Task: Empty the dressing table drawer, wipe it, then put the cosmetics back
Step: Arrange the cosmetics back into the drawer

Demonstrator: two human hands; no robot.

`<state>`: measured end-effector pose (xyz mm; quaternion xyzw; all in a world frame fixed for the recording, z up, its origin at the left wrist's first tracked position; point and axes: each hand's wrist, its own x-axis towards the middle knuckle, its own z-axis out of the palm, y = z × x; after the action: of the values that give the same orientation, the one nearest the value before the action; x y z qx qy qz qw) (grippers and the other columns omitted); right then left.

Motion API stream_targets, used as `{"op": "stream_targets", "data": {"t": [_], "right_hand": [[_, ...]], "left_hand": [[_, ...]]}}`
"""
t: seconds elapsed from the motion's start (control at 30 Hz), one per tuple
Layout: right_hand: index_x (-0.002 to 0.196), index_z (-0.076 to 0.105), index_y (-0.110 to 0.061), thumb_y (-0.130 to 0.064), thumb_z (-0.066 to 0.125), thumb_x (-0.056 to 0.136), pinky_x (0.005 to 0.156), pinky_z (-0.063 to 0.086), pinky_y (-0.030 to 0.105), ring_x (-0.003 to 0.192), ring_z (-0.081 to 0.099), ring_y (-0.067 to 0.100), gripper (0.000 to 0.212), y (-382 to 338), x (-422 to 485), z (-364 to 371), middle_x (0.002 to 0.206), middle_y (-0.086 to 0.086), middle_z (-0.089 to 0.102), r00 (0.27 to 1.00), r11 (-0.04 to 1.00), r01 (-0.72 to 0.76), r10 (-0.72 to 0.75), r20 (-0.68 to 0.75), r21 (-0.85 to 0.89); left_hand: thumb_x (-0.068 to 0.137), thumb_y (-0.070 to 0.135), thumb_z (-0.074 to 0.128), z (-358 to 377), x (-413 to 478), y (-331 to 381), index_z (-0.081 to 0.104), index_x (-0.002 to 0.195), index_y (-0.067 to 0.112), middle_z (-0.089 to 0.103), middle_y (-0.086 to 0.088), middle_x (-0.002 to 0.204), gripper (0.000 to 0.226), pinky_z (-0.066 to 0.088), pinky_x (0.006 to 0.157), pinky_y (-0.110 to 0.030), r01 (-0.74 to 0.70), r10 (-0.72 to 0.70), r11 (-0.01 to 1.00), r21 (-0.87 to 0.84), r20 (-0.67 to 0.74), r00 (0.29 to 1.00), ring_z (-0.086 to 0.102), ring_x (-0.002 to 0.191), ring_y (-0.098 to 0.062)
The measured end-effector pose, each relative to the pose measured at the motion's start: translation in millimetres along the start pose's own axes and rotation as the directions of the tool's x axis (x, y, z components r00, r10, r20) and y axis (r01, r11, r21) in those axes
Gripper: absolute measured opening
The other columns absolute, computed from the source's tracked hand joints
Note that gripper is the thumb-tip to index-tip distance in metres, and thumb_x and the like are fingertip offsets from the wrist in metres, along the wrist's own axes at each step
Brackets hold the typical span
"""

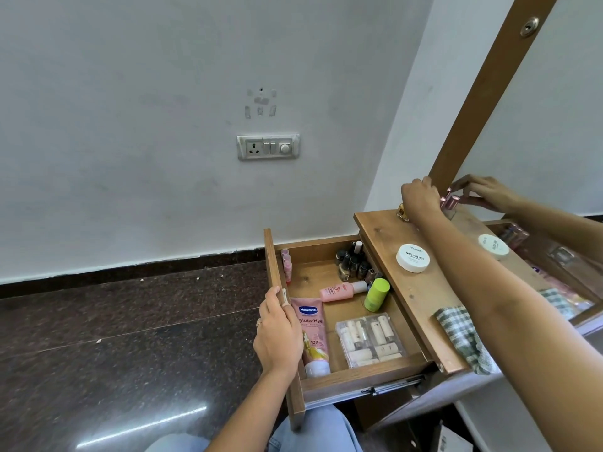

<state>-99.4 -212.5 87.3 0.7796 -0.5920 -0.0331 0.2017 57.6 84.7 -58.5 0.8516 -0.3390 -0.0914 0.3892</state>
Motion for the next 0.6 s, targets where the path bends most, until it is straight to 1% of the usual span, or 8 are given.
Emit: {"op": "stream_targets", "data": {"t": [0.2,0.37,0.5,0.57,0.6], "right_hand": [[0.112,0.058,0.004,0.01,0.055,0.083,0.09,0.049,0.04,0.11,0.048,0.037,0.03,2.2,5.2,3.3,0.11,0.022,0.056,1.0,1.0,0.002,-0.002,-0.018,0.002],[0.108,0.059,0.005,0.014,0.05,0.085,0.087,0.048,0.04,0.11,0.047,0.036,0.027,7.1,9.9,-1.6,0.106,0.02,0.056,0.996,0.996,0.084,-0.085,-0.02,-0.015],[0.111,0.061,0.003,0.005,0.058,0.087,0.088,0.046,0.04,0.112,0.045,0.035,0.024,10.3,11.0,1.6,0.111,0.019,0.054,0.991,0.991,0.132,-0.132,-0.009,0.002],[0.111,0.06,0.003,0.005,0.056,0.088,0.088,0.047,0.044,0.111,0.045,0.037,0.024,11.0,10.4,4.3,0.113,0.02,0.051,0.993,0.991,0.118,-0.119,0.009,0.066],[0.111,0.059,0.003,0.006,0.054,0.089,0.087,0.048,0.045,0.11,0.045,0.038,0.023,13.6,12.0,7.5,0.114,0.02,0.049,0.993,0.989,0.117,-0.117,-0.007,0.091]], "left_hand": [[0.099,0.029,0.044,0.3,0.2,-0.2,0.042,0.136,0.025,0.059,0.0,0.125,0.037,0.051,0.062,-0.029,0.003,-0.003,1.0,-0.005,0.0,1.0,0.064,0.095,-0.017],[0.1,0.03,0.044,-0.2,0.4,-0.2,0.041,0.137,0.025,0.059,0.0,0.126,0.037,0.049,0.062,-0.027,0.004,-0.004,1.0,0.003,0.002,1.0,0.064,0.095,-0.017],[0.1,0.029,0.043,-0.3,-0.2,0.2,0.041,0.136,0.025,0.059,0.0,0.126,0.037,0.051,0.063,-0.029,0.006,-0.006,1.0,0.005,0.004,1.0,0.064,0.095,-0.017],[0.1,0.029,0.043,-0.8,-0.5,0.7,0.041,0.136,0.026,0.059,0.0,0.126,0.037,0.053,0.064,-0.032,0.01,-0.01,1.0,0.005,0.002,1.0,0.065,0.095,-0.018],[0.1,0.029,0.043,-0.9,-0.6,0.9,0.041,0.136,0.026,0.058,0.0,0.127,0.037,0.053,0.065,-0.032,0.009,-0.009,1.0,0.003,0.001,1.0,0.065,0.095,-0.018]]}}
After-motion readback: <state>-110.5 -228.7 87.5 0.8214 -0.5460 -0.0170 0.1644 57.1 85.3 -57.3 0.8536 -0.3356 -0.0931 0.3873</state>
